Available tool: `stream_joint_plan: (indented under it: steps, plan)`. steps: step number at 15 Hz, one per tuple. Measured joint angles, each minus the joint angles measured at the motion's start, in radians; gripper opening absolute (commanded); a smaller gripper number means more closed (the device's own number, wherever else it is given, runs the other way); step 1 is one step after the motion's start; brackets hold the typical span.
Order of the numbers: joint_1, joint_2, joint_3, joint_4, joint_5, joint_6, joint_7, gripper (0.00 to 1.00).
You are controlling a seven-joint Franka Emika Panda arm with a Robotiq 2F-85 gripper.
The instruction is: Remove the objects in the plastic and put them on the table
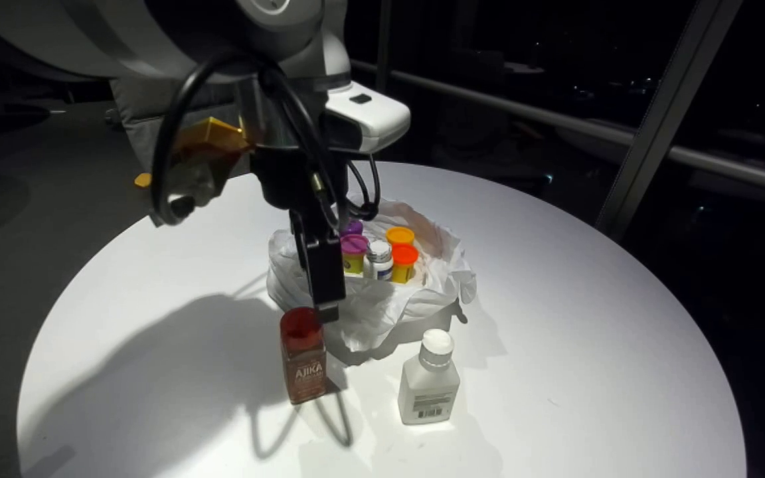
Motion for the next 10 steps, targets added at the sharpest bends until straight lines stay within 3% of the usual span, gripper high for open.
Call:
stream_joint_plan:
  steps: [5,10]
  plan:
    - [0.005,-0.033,0.056,0.093,0.021,-0.012,-0.082,1.0]
    - [0.005,0.123,0.084,0.258,0.039,-0.014,-0.184,1.0]
